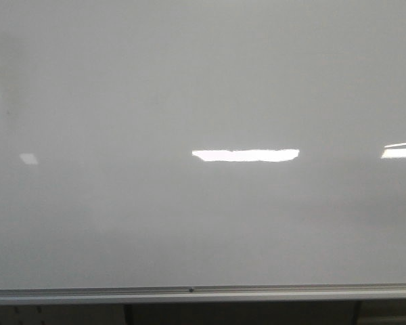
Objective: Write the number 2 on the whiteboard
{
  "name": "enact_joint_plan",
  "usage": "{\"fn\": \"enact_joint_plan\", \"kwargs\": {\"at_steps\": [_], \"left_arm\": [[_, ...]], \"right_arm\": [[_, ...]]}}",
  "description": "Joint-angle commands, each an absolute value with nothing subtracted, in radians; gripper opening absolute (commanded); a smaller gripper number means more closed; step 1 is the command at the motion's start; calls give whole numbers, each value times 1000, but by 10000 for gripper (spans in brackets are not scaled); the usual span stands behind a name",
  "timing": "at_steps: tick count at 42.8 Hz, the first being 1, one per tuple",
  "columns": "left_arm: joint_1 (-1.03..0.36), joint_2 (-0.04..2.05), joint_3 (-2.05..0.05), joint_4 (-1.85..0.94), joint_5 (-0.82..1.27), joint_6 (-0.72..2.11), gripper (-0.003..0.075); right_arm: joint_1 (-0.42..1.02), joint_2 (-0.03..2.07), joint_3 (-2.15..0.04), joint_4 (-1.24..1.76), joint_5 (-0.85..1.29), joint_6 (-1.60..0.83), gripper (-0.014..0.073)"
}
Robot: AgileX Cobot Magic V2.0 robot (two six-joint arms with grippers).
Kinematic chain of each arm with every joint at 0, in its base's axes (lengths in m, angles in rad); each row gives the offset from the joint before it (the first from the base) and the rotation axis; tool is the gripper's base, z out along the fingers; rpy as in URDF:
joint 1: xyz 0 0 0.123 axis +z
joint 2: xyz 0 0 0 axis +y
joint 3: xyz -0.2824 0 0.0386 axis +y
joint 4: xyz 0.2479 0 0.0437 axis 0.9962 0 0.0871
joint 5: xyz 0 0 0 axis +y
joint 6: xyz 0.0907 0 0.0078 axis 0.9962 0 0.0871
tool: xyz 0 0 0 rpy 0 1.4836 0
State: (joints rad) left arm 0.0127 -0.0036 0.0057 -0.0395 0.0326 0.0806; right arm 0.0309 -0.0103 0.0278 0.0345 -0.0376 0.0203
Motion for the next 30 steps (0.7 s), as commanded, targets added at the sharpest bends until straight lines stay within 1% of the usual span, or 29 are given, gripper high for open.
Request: {"fn": "enact_joint_plan", "kwargs": {"at_steps": [1,30], "left_arm": [[4,-6,28,-49,-52,77,-20],[4,-6,28,-35,-54,77,-20]], "right_arm": [[27,-26,27,35,-120,18,-69],[27,-26,27,35,-141,18,-69]]}}
